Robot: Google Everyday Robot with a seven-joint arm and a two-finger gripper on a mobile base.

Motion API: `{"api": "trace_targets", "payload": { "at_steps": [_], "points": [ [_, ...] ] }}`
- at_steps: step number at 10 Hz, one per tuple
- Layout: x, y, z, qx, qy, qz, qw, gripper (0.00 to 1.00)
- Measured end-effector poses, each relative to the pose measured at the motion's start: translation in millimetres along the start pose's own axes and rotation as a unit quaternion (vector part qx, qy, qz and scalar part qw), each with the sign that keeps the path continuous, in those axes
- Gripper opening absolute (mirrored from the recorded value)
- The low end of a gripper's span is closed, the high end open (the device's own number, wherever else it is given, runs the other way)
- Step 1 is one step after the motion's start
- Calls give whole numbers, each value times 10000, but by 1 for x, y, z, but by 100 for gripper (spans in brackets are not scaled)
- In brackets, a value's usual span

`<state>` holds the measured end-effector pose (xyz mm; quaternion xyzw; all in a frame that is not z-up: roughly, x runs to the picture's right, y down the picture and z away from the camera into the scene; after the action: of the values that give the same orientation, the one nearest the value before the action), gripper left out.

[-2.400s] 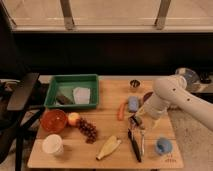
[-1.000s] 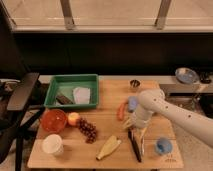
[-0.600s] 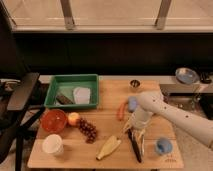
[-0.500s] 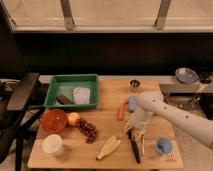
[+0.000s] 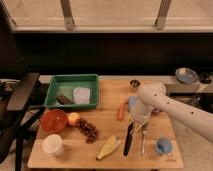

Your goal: Place brush in purple bowl

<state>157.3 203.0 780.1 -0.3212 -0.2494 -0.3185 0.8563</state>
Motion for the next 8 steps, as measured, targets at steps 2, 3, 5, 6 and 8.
{"api": "trace_targets", "payload": {
  "at_steps": [2, 3, 5, 6, 8],
  "points": [
    [13, -12, -20, 241, 205, 174, 9993, 0],
    [23, -17, -35, 390, 347, 325, 9981, 0],
    [51, -32, -68, 729, 669, 708, 9926, 0],
    [69, -35, -80, 887, 769, 1006, 9880, 0],
    [111, -36, -108, 1244, 970, 1811, 9707, 0]
  ]
}}
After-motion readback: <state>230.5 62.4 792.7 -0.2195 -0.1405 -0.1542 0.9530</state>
